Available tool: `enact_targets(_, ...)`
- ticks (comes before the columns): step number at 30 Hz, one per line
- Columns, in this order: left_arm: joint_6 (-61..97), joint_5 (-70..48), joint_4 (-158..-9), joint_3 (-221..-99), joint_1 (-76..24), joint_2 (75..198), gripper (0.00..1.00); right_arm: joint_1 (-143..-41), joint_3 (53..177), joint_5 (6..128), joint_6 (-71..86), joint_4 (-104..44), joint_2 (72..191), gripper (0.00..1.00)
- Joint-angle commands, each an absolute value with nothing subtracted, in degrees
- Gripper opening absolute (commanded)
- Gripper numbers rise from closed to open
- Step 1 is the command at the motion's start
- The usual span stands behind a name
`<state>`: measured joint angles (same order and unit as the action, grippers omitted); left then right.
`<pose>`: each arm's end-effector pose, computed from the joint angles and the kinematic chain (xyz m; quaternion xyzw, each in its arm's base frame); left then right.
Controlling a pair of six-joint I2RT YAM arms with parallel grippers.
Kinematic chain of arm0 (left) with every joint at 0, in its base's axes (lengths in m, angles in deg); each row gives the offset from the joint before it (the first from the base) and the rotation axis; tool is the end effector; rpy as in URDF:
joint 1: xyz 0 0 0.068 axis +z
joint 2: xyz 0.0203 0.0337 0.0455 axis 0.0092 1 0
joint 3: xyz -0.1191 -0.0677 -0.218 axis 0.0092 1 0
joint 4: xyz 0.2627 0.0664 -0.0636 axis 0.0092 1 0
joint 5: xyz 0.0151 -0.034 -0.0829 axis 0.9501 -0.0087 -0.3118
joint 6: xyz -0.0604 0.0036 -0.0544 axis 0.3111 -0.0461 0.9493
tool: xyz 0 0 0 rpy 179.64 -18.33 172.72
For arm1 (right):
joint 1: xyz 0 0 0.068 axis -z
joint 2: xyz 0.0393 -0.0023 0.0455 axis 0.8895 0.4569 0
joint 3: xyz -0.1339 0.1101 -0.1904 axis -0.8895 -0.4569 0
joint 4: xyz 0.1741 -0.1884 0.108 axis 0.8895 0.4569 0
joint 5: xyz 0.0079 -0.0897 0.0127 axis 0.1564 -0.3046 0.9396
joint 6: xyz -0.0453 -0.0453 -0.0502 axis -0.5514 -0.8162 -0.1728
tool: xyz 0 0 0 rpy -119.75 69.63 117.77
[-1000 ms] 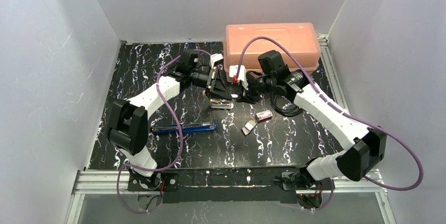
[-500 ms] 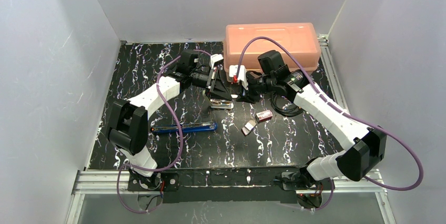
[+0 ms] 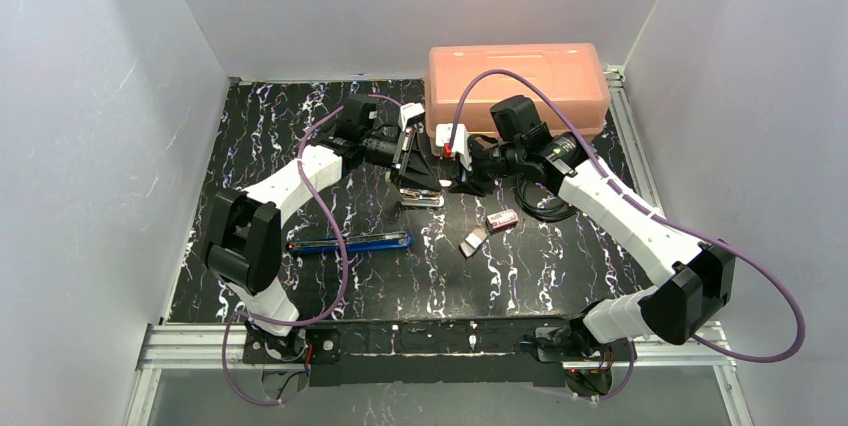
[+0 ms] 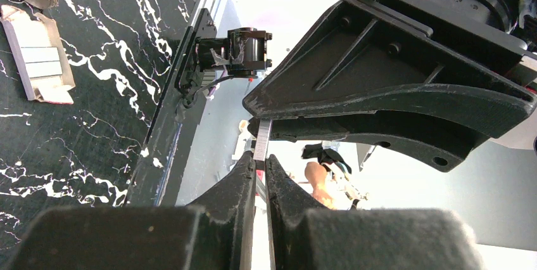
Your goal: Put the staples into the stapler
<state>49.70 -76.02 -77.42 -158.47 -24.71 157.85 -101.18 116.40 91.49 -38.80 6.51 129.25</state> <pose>0.3253 -0.2281 0.2522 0.1862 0.7324 -0.6538 0.0383 0.2450 0.2413 0.3225 -0.6358 0.6044 0.2446 0.4130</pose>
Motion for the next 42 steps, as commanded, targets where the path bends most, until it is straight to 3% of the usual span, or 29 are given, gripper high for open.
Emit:
enact_targets(1, 49.74, -78.07, -77.88, -157.84, -24.54, 158.54, 0.0, -101.48, 118.64, 92.75, -38.44, 5.42, 128.24, 0.33)
enact_targets(9, 50.26, -78.2, -78.6, -157.67, -24.59, 158.48, 0.0, -101.49, 118.91, 92.75, -38.26, 5.42, 128.28, 0.3)
enact_targets(16, 50.53, -78.26, -78.94, -157.5, -24.53, 158.53, 0.0, -101.53, 118.91, 93.1, -38.15, 5.43, 128.43, 0.19)
enact_targets(28, 39.08, -74.73, -73.02, -158.0, -23.48, 155.54, 0.35, -101.4, 116.71, 91.86, -38.24, 4.67, 128.02, 0.1)
enact_targets(37, 23.83, -66.21, -68.83, -154.77, -15.51, 146.02, 0.64, -101.22, 114.47, 90.06, -39.3, 2.59, 131.04, 0.08)
enact_targets(42, 18.62, -62.36, -64.94, -154.44, -9.47, 143.2, 0.7, -101.1, 116.9, 89.85, -41.83, 3.33, 137.15, 0.08)
